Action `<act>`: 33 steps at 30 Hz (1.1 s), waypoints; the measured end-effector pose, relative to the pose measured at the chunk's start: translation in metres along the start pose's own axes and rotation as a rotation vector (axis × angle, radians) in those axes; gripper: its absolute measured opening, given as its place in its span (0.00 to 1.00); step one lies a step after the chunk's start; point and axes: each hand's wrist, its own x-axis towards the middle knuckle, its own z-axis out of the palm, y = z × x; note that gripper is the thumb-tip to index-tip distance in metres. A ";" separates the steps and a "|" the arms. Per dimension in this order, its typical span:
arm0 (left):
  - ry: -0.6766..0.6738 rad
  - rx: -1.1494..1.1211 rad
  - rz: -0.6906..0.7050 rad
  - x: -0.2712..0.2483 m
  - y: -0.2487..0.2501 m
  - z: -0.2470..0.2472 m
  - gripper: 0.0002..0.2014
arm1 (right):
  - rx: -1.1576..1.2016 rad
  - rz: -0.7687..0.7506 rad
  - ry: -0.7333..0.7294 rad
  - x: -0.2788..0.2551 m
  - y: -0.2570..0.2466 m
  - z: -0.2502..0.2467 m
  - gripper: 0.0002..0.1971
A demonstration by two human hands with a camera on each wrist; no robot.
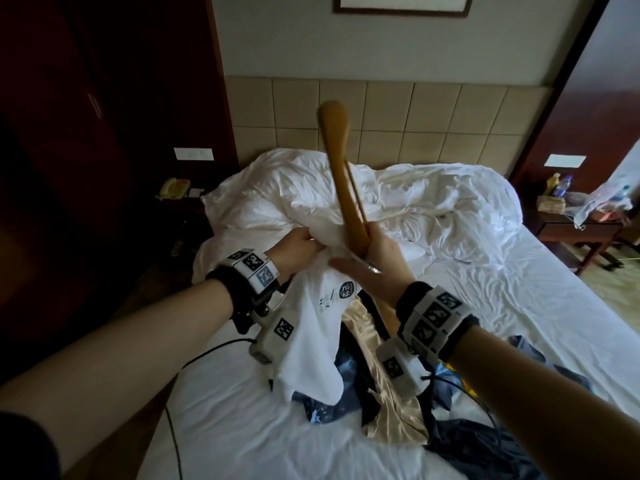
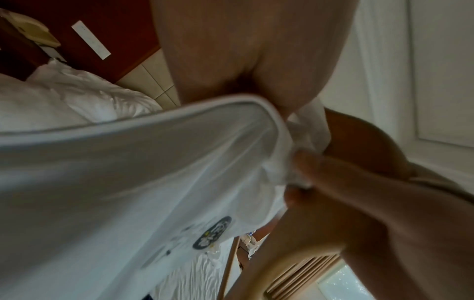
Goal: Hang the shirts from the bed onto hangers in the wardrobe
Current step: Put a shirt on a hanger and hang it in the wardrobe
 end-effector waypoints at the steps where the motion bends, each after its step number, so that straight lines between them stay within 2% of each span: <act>1: 0.002 0.018 0.018 0.001 0.003 -0.002 0.12 | -0.028 -0.016 -0.015 -0.002 -0.004 0.002 0.32; 3: -0.063 -0.039 0.025 -0.003 0.008 -0.010 0.14 | -0.026 0.033 -0.020 0.002 -0.008 0.001 0.28; 5: -0.188 -0.057 0.029 -0.010 0.005 -0.020 0.18 | -0.027 0.099 -0.029 0.010 -0.009 -0.003 0.17; 7: -0.231 0.305 0.108 -0.016 -0.005 -0.027 0.27 | -0.016 0.148 -0.007 0.017 -0.009 -0.007 0.11; 8: -0.192 0.533 0.169 -0.017 -0.011 -0.028 0.28 | 0.038 0.173 0.008 0.020 -0.008 -0.008 0.09; 9: -0.128 0.701 0.233 -0.017 -0.017 -0.029 0.26 | 0.114 0.198 0.018 0.023 -0.009 -0.008 0.08; 10: -0.082 0.774 0.283 -0.017 -0.021 -0.030 0.22 | 0.175 0.226 0.022 0.025 -0.010 -0.008 0.07; 12: -0.075 0.798 0.285 -0.017 -0.029 -0.039 0.18 | 0.258 0.286 0.036 0.031 -0.010 -0.012 0.08; 14: -0.152 0.859 0.225 -0.020 -0.036 -0.052 0.16 | 0.318 0.326 0.053 0.035 -0.006 -0.019 0.11; 17: -0.196 0.886 0.174 -0.025 -0.052 -0.067 0.15 | 0.294 0.379 0.086 0.038 0.007 -0.031 0.11; 19: -0.168 0.803 0.193 -0.027 -0.060 -0.071 0.18 | 0.267 0.401 0.104 0.037 0.017 -0.039 0.11; 23: -0.049 0.654 0.246 -0.026 -0.063 -0.074 0.08 | 0.261 0.438 0.145 0.034 0.032 -0.049 0.11; 26: -0.042 0.637 0.260 -0.025 -0.060 -0.070 0.05 | 0.272 0.454 0.164 0.032 0.037 -0.052 0.07; 28: -0.086 0.625 0.246 -0.029 -0.056 -0.066 0.05 | 0.275 0.467 0.171 0.030 0.038 -0.053 0.05; 30: -0.169 0.662 0.293 -0.034 -0.054 -0.059 0.05 | 0.271 0.480 0.177 0.029 0.040 -0.055 0.05; 33: -0.352 0.890 0.378 -0.037 -0.052 -0.047 0.07 | 0.248 0.513 0.197 0.029 0.045 -0.059 0.04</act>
